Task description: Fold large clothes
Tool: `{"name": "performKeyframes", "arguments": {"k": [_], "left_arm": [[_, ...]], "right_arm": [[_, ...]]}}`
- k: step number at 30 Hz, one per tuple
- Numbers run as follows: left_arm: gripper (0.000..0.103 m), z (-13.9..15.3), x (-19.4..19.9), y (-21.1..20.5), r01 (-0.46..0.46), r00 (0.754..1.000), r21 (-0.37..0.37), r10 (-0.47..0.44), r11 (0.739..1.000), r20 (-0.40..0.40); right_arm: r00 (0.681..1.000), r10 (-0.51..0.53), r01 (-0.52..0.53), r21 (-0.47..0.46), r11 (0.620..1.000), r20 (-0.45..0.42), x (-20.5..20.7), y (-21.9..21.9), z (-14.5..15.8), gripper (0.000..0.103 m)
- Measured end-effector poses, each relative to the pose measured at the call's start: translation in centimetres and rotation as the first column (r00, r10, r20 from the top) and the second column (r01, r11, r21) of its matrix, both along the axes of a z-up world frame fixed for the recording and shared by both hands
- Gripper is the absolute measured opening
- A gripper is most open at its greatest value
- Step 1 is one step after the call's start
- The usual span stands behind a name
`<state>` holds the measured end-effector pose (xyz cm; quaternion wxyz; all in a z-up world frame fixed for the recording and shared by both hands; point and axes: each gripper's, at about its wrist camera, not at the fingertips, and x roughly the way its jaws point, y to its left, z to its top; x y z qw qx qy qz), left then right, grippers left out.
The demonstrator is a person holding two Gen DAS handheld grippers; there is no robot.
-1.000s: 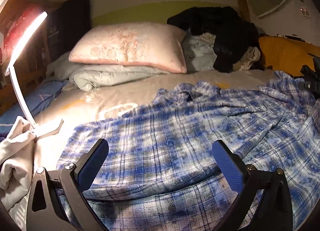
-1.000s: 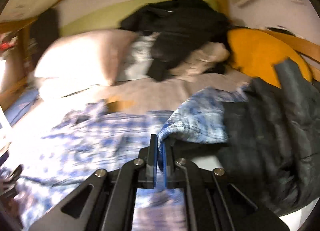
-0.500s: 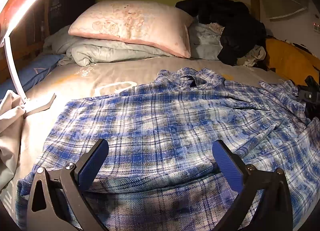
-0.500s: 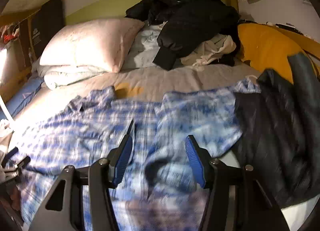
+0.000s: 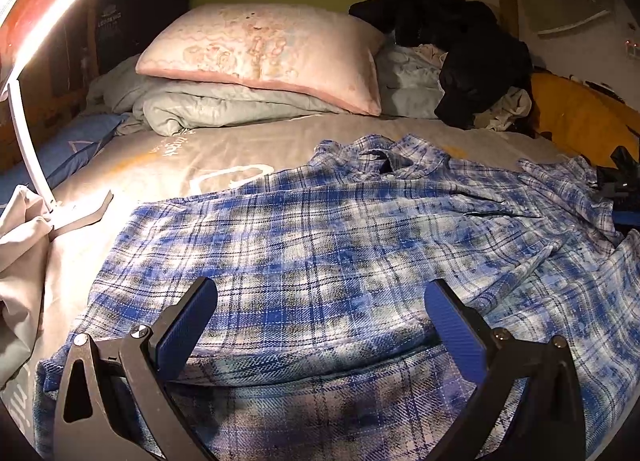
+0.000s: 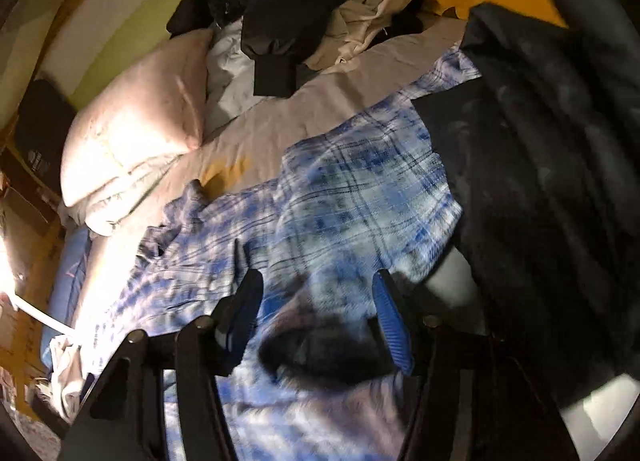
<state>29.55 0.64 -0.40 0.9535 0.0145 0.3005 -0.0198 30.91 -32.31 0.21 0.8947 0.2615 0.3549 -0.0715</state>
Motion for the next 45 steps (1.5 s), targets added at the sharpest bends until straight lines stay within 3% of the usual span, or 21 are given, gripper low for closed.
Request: {"name": "performKeyframes", "arguments": {"k": [3, 7, 9, 14, 16, 18, 19, 25, 30, 32, 34, 36, 38, 40, 41, 42, 45], "left_arm": [[0.103, 0.0, 0.0, 0.0, -0.003, 1.0, 0.002, 0.003, 1.0, -0.003], [0.103, -0.1, 0.2, -0.1, -0.007, 1.0, 0.006, 0.007, 1.0, -0.011], [0.103, -0.2, 0.2, -0.1, -0.003, 1.0, 0.002, 0.003, 1.0, -0.013], [0.103, -0.2, 0.2, 0.1, -0.006, 1.0, -0.011, 0.006, 1.0, -0.016], [0.103, -0.2, 0.3, 0.1, -0.006, 1.0, -0.012, 0.006, 1.0, -0.021], [0.103, -0.3, 0.3, 0.1, -0.006, 1.0, -0.01, 0.006, 1.0, -0.023], [0.103, -0.2, 0.2, 0.1, -0.005, 1.0, -0.009, 0.005, 1.0, -0.021], [0.103, -0.2, 0.3, -0.1, -0.006, 1.0, -0.003, 0.006, 1.0, -0.025], [0.103, -0.2, 0.3, -0.1, -0.006, 1.0, -0.003, 0.005, 1.0, -0.027], [0.103, -0.2, 0.3, -0.1, -0.006, 1.0, -0.003, 0.006, 1.0, -0.027], [0.103, -0.2, 0.3, -0.1, -0.006, 1.0, -0.003, 0.006, 1.0, -0.025], [0.103, -0.2, 0.3, -0.1, -0.011, 1.0, 0.0, 0.011, 1.0, -0.018], [0.103, -0.2, 0.2, 0.0, -0.011, 1.0, -0.002, 0.01, 1.0, -0.015], [0.103, -0.2, 0.3, 0.0, -0.01, 1.0, -0.003, 0.01, 1.0, -0.02], [0.103, -0.2, 0.3, 0.0, -0.01, 1.0, -0.004, 0.01, 1.0, -0.022], [0.103, -0.2, 0.3, 0.0, -0.01, 1.0, -0.004, 0.01, 1.0, -0.024], [0.103, -0.2, 0.3, -0.1, -0.009, 1.0, -0.001, 0.009, 1.0, -0.026]], "right_arm": [[1.0, -0.001, 0.004, 0.112, 0.994, -0.022, -0.5, -0.3, -0.9, 0.063], [0.995, -0.049, 0.061, 0.136, 0.989, -0.088, 0.7, -1.1, -3.3, 0.063], [0.996, -0.073, 0.082, 0.172, 0.982, -0.058, 1.5, -1.9, -4.2, 0.064], [0.982, -0.176, 0.165, 0.146, 0.975, 0.067, 1.3, -3.2, -3.7, 0.064], [0.97, -0.221, 0.209, 0.127, 0.97, 0.098, 1.1, -3.3, -3.7, 0.053], [0.97, -0.221, 0.219, 0.03, 0.975, 0.098, 1.5, -2.7, -3.4, 0.006], [0.974, -0.202, 0.205, -0.014, 0.979, 0.1, 1.6, -2.4, -3.1, 0.004], [0.967, -0.104, 0.145, -0.162, 0.976, 0.234, 0.3, 0.2, -0.2, 0.003], [0.941, 0.142, -0.025, -0.355, 0.934, 0.307, -1.5, 5.5, 2.0, 0.003], [0.908, 0.367, -0.263, -0.403, 0.876, 0.204, -1.1, 9.0, 1.3, 0.003], [0.867, 0.491, -0.416, -0.415, 0.809, 0.088, -0.5, 11.6, -0.5, 0.003], [0.871, 0.492, -0.436, -0.45, 0.78, 0.009, 0.0, 13.2, -2.0, 0.004], [0.882, 0.471, -0.436, -0.436, 0.788, -0.03, 0.4, 13.3, -2.9, 0.005], [0.899, 0.438, -0.408, -0.397, 0.822, -0.017, 0.3, 12.4, -2.5, 0.015], [0.91, 0.415, -0.387, -0.387, 0.837, -0.012, 0.4, 12.0, -2.2, 0.032], [0.924, 0.383, -0.356, -0.371, 0.858, 0.0, 0.3, 11.4, -1.8, 0.042], [0.953, 0.3, -0.279, -0.278, 0.919, 0.035, -0.3, 8.9, -0.6, 0.047]]}}
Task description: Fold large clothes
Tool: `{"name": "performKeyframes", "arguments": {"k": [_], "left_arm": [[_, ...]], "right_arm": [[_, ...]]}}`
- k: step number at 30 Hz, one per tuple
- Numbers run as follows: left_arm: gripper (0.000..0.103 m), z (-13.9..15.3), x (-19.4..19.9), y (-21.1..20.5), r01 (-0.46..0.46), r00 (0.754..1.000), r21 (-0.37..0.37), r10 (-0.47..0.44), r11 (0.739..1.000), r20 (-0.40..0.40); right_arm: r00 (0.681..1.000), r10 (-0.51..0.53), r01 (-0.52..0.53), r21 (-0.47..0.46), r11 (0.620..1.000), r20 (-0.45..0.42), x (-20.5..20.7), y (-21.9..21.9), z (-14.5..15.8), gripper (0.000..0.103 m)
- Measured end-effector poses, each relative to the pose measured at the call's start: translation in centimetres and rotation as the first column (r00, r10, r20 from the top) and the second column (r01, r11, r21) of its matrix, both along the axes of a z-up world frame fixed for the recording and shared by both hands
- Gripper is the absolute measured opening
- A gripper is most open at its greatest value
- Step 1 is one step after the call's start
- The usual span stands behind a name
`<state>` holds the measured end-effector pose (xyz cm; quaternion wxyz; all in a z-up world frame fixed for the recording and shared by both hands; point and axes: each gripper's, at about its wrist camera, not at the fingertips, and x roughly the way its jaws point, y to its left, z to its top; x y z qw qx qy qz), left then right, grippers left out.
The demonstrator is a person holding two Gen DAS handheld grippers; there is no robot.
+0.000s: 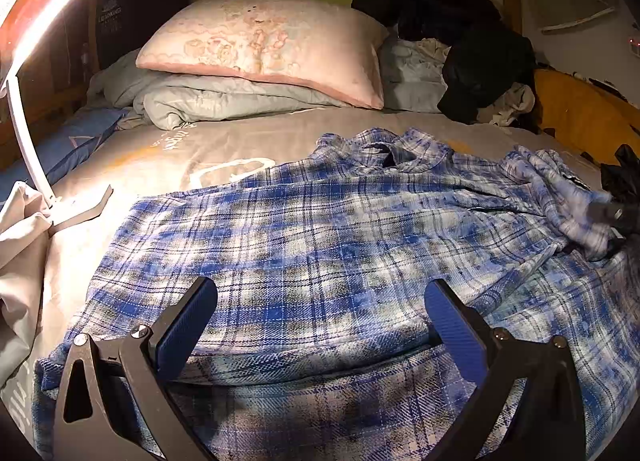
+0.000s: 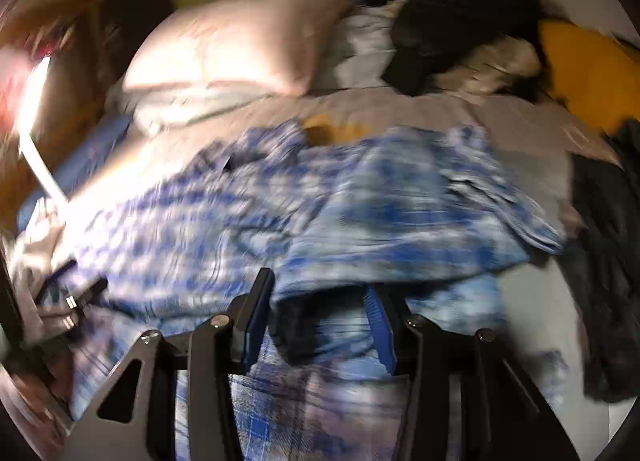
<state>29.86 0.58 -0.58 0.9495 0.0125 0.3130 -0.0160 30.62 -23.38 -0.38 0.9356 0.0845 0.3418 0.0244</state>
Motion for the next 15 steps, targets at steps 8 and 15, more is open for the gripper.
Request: {"name": "performKeyframes", "arguments": {"k": [8, 15], "left_arm": [[0.103, 0.0, 0.0, 0.0, -0.001, 1.0, 0.0, 0.001, 1.0, -0.006], [0.103, -0.1, 0.1, 0.1, -0.003, 1.0, -0.003, 0.003, 1.0, -0.013]], "right_arm": [[0.953, -0.301, 0.297, 0.114, 0.948, 0.022, -1.6, -8.0, 1.7, 0.055], [0.978, -0.104, 0.124, -0.103, 0.987, 0.181, -1.6, -5.0, 4.0, 0.055]]}}
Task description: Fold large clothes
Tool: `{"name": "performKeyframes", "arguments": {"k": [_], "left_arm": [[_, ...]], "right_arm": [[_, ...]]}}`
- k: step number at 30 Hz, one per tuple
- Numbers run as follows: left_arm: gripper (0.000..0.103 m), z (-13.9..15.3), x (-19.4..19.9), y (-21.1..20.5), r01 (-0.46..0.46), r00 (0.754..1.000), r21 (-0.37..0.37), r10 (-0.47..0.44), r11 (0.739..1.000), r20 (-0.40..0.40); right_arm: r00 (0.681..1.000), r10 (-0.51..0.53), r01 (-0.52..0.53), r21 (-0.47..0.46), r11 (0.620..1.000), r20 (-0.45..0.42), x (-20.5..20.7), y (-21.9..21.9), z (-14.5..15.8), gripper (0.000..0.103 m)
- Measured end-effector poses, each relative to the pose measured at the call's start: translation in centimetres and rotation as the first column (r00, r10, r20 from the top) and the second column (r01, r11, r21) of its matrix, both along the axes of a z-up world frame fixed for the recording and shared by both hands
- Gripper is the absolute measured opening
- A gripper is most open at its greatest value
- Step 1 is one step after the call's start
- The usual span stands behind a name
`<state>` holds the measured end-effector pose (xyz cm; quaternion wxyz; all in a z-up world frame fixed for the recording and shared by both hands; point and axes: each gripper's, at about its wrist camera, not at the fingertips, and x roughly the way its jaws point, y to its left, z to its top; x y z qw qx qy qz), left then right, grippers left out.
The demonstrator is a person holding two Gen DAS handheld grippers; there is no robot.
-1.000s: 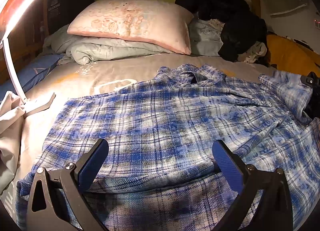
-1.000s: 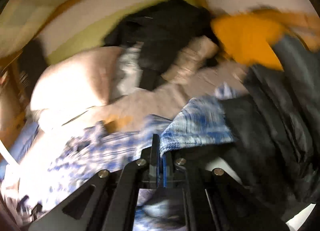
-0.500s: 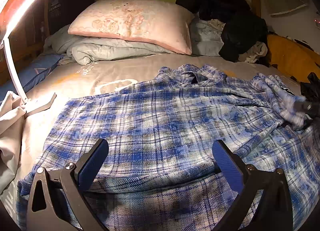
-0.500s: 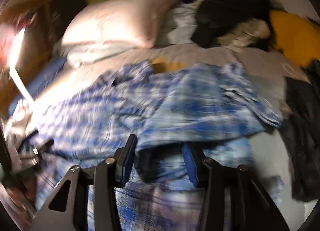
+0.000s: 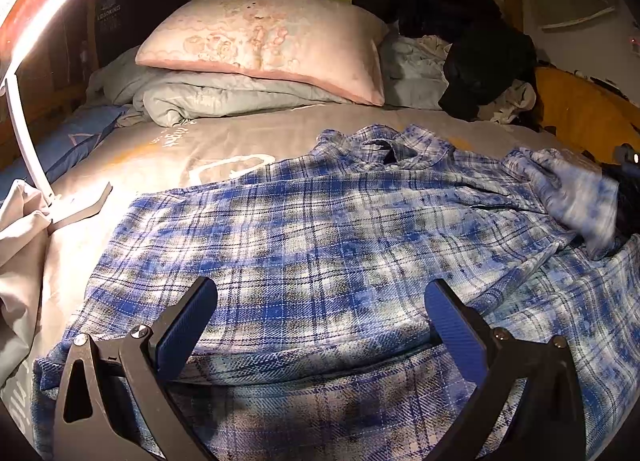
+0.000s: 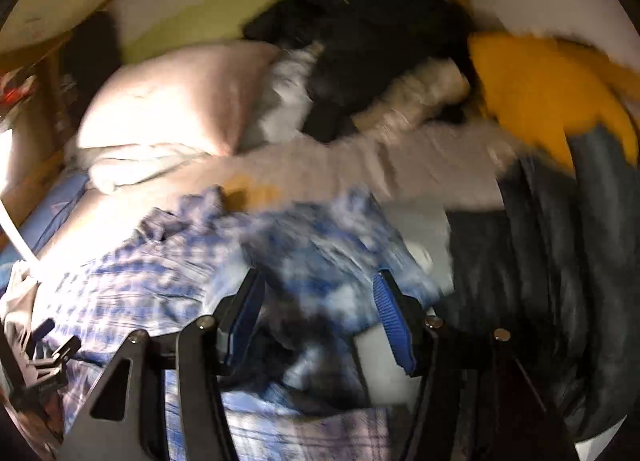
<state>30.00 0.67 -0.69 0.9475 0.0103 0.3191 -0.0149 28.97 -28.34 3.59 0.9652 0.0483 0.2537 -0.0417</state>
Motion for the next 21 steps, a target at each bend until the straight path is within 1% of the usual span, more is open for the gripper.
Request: {"name": "performKeyframes", "arguments": {"k": [1, 2, 3, 4, 5, 6, 8, 9, 10, 13, 14, 15, 16, 17, 18, 20, 21], "left_arm": [[0.103, 0.0, 0.0, 0.0, 0.0, 1.0, 0.0, 0.0, 1.0, -0.001], [0.103, 0.0, 0.1, 0.0, -0.001, 1.0, -0.001, 0.001, 1.0, -0.002], [0.103, -0.1, 0.1, 0.0, -0.002, 1.0, -0.001, 0.002, 1.0, -0.003], [0.103, -0.1, 0.1, 0.0, -0.002, 1.0, -0.002, 0.002, 1.0, -0.004], [0.103, -0.1, 0.1, 0.0, -0.003, 1.0, -0.002, 0.003, 1.0, -0.005], [0.103, -0.1, 0.1, 0.0, -0.003, 1.0, -0.003, 0.003, 1.0, -0.005], [0.103, -0.1, 0.2, 0.0, -0.004, 1.0, -0.003, 0.004, 1.0, -0.007], [0.103, -0.1, 0.2, -0.1, -0.005, 1.0, -0.003, 0.005, 1.0, -0.008], [0.103, -0.1, 0.2, -0.1, -0.005, 1.0, -0.003, 0.005, 1.0, -0.01], [0.103, -0.1, 0.2, -0.2, -0.004, 1.0, -0.001, 0.004, 1.0, -0.014], [0.103, -0.1, 0.2, -0.2, -0.004, 1.0, -0.002, 0.004, 1.0, -0.013], [0.103, -0.1, 0.2, -0.2, -0.005, 1.0, -0.002, 0.005, 1.0, -0.013], [0.103, -0.1, 0.2, -0.2, -0.005, 1.0, -0.001, 0.005, 1.0, -0.012], [0.103, -0.1, 0.3, -0.3, -0.005, 1.0, 0.001, 0.005, 1.0, -0.012], [0.103, -0.1, 0.2, -0.3, -0.006, 1.0, 0.002, 0.006, 1.0, -0.011], [0.103, -0.2, 0.3, -0.4, -0.006, 1.0, 0.006, 0.007, 1.0, -0.013], [0.103, -0.2, 0.3, -0.5, -0.007, 1.0, 0.007, 0.007, 1.0, -0.013]], "right_arm": [[1.0, -0.02, 0.02, -0.018, 1.0, 0.013, 0.3, 0.2, 0.1, 0.055], [0.999, -0.044, 0.045, -0.043, 0.998, 0.005, 0.9, 0.2, -0.1, 0.053], [0.998, -0.062, 0.062, -0.062, 0.996, -0.002, 0.5, 0.2, -0.2, 0.048], [0.995, -0.093, 0.09, -0.099, 0.991, -0.027, 1.5, 0.1, -0.9, 0.047], [0.99, -0.117, 0.106, -0.146, 0.984, -0.072, 2.5, 0.0, -1.8, 0.047], [0.983, -0.141, 0.116, -0.199, 0.973, -0.119, 3.4, -0.1, -2.7, 0.047], [0.966, -0.184, 0.127, -0.288, 0.949, -0.18, 4.6, -0.3, -4.4, 0.046], [0.962, -0.189, 0.124, -0.304, 0.944, -0.197, 4.8, -0.6, -5.3, 0.046], [0.959, -0.194, 0.126, -0.302, 0.945, -0.207, 5.1, -0.8, -5.7, 0.046], [0.948, -0.252, 0.186, -0.307, 0.933, -0.194, 5.2, -1.5, -5.9, 0.044], [0.947, -0.253, 0.186, -0.306, 0.934, -0.199, 5.1, -1.5, -6.0, 0.033], [0.951, -0.236, 0.172, -0.291, 0.941, -0.2, 5.0, -1.6, -5.9, 0.013], [0.958, -0.207, 0.15, -0.268, 0.952, -0.199, 5.1, -1.6, -5.9, 0.008], [0.968, -0.165, 0.118, -0.237, 0.964, -0.189, 4.7, -1.7, -5.6, 0.006], [0.974, -0.148, 0.109, -0.22, 0.969, -0.172, 4.6, -1.6, -5.4, 0.003], [0.986, -0.129, 0.109, -0.173, 0.979, -0.109, 3.9, -1.4, -4.6, 0.002], [0.992, -0.1, 0.089, -0.135, 0.987, -0.08, 3.5, -1.3, -4.0, 0.002]]}}
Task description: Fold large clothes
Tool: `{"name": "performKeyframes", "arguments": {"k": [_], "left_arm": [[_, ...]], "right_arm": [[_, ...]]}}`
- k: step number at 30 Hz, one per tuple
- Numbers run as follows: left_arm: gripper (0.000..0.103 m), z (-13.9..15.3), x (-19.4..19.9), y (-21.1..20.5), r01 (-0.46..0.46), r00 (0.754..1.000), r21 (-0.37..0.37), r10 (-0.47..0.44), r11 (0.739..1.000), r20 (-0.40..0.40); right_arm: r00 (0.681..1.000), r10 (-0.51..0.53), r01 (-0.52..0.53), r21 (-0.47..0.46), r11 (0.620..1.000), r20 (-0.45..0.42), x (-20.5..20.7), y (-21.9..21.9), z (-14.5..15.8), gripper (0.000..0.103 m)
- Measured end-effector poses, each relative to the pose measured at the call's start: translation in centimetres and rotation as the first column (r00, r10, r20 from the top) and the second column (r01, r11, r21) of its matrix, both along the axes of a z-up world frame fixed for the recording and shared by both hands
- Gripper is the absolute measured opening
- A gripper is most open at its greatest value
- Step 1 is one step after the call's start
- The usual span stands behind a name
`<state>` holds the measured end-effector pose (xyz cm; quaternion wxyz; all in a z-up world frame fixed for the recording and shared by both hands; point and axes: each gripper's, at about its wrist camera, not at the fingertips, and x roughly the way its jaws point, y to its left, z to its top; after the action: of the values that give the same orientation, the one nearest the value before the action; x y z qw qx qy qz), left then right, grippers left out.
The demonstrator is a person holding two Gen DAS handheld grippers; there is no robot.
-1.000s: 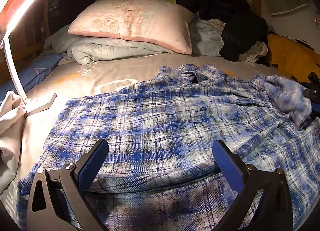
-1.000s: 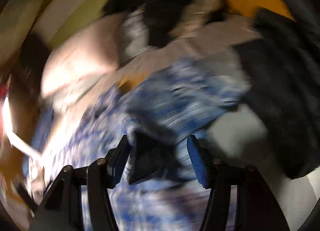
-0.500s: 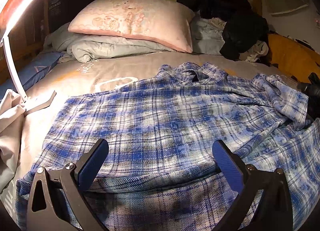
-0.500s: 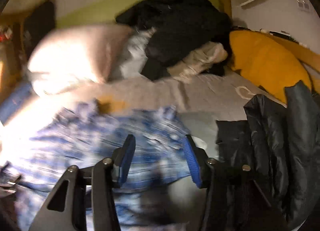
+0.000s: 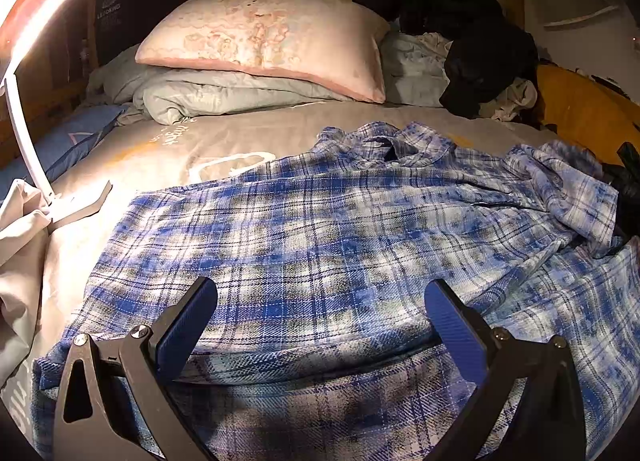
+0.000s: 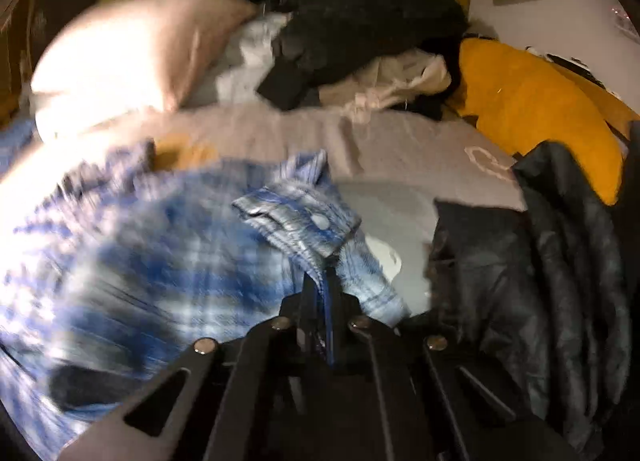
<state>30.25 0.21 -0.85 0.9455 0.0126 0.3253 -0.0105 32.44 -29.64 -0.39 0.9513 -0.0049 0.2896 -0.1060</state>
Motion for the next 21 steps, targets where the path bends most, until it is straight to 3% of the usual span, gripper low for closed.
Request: {"name": "performKeyframes", "arguments": {"k": [3, 6, 10, 13, 15, 16, 19, 20, 21], "left_arm": [[0.103, 0.1, -0.1, -0.2, 0.01, 1.0, -0.002, -0.01, 1.0, 0.005], [0.103, 0.3, -0.4, -0.3, 0.025, 1.0, -0.003, -0.025, 1.0, 0.014], [0.103, 0.3, -0.5, -0.3, 0.028, 1.0, -0.002, -0.028, 1.0, 0.014], [0.103, 0.4, -0.6, -0.3, 0.026, 1.0, -0.006, -0.026, 1.0, 0.017], [0.103, 0.5, -0.6, -0.3, 0.031, 0.999, -0.009, -0.031, 0.999, 0.019], [0.103, 0.5, -0.6, -0.3, 0.035, 0.999, -0.012, -0.034, 0.999, 0.018], [0.103, 0.5, -0.6, -0.1, 0.044, 0.999, -0.023, -0.044, 0.999, 0.012], [0.1, 0.6, -0.6, -0.1, 0.048, 0.999, -0.027, -0.048, 0.998, 0.015], [0.095, 0.7, -0.6, -0.1, 0.052, 0.999, -0.028, -0.051, 0.998, 0.018]], "right_arm": [[0.989, 0.132, -0.139, 0.12, 0.983, 0.068, -1.6, 1.5, 2.1, 0.002], [0.948, 0.303, -0.317, 0.196, 0.928, 0.095, -3.1, 4.4, 3.1, 0.002], [0.812, 0.584, -0.553, 0.341, 0.76, 0.014, -3.7, 9.5, 1.4, 0.002], [0.776, 0.627, -0.596, 0.248, 0.764, -0.066, -4.7, 13.1, -0.5, 0.002], [0.772, 0.629, -0.588, 0.274, 0.761, -0.094, -4.5, 13.8, -1.6, 0.004], [0.789, 0.605, -0.558, 0.286, 0.779, -0.107, -4.4, 14.0, -2.4, 0.004], [0.83, 0.54, -0.508, 0.208, 0.836, -0.14, -4.4, 14.6, -3.5, 0.004], [0.84, 0.527, -0.502, 0.184, 0.845, -0.129, -4.6, 14.6, -3.5, 0.016], [0.858, 0.501, -0.485, 0.138, 0.863, -0.112, -5.0, 14.7, -3.2, 0.046]]}}
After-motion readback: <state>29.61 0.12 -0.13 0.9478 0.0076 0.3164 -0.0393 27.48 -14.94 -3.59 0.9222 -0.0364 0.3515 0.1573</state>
